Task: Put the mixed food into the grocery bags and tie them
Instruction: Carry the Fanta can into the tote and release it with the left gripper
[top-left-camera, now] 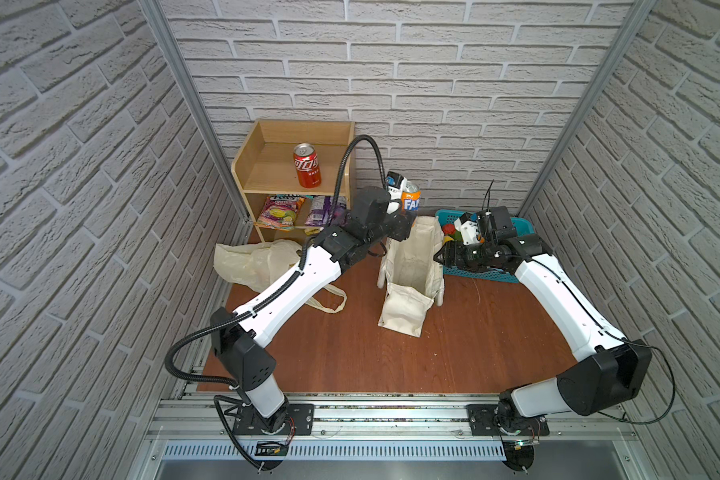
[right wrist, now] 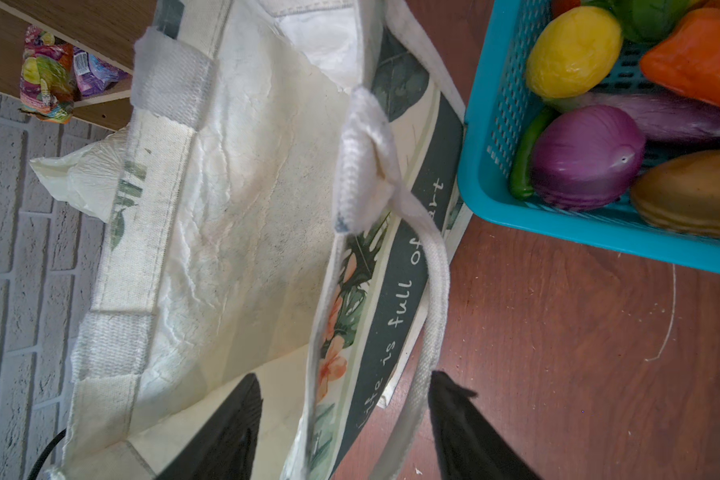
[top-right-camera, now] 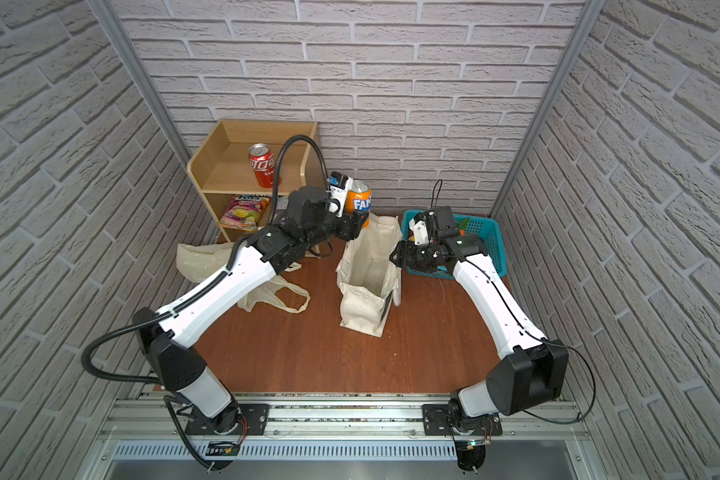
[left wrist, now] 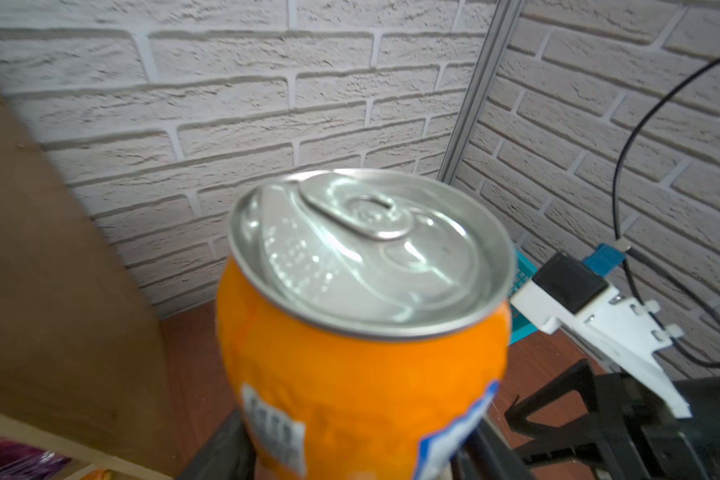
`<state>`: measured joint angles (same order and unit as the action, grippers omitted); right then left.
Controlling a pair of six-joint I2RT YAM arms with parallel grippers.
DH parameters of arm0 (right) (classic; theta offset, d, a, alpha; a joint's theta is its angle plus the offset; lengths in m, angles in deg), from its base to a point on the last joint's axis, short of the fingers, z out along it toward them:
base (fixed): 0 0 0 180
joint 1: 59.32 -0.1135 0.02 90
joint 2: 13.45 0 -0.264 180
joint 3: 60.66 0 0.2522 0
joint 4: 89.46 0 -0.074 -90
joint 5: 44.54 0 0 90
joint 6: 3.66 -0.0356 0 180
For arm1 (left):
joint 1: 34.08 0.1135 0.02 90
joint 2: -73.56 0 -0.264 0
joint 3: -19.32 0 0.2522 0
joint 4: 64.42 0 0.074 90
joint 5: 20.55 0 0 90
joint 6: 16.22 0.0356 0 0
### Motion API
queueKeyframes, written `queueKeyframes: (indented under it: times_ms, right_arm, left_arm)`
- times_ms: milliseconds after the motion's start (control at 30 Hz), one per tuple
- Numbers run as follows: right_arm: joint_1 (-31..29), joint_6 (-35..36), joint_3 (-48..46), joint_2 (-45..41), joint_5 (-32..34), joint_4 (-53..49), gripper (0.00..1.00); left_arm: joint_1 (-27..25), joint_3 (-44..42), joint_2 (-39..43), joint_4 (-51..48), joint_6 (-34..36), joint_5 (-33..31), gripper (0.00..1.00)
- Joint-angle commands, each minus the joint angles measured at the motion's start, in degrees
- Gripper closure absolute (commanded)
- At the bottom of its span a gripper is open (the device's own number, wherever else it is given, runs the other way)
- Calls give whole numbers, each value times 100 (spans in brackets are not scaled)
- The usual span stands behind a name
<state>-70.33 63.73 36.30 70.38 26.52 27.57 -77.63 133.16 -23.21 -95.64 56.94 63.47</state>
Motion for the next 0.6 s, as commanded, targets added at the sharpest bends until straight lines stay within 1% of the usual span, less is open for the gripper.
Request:
queueKeyframes:
  times_ms: [0, 67, 200, 267, 467, 567]
  right_arm:
    - [28, -77, -3, 43, -274, 227, 41]
    - [28, -77, -8, 76, -309, 234, 50]
    - [36, -57, -14, 118, -405, 237, 84]
    - [37, -52, -32, 116, -440, 245, 94]
    - [37, -46, -67, 107, -470, 261, 94]
    - [37, -24, -85, 100, -463, 263, 94]
  left_arm:
    - [-103, -53, -149, 1271, -113, -189, 53]
    - [-161, -197, -278, 1476, -144, -192, 53]
    - [-256, -554, -453, 1926, -222, -269, 53]
    - [-291, -723, -523, 2109, -267, -298, 53]
    - [-423, -1114, -800, 2600, -321, -351, 54]
    - [-483, -1272, -937, 2770, -289, -367, 56]
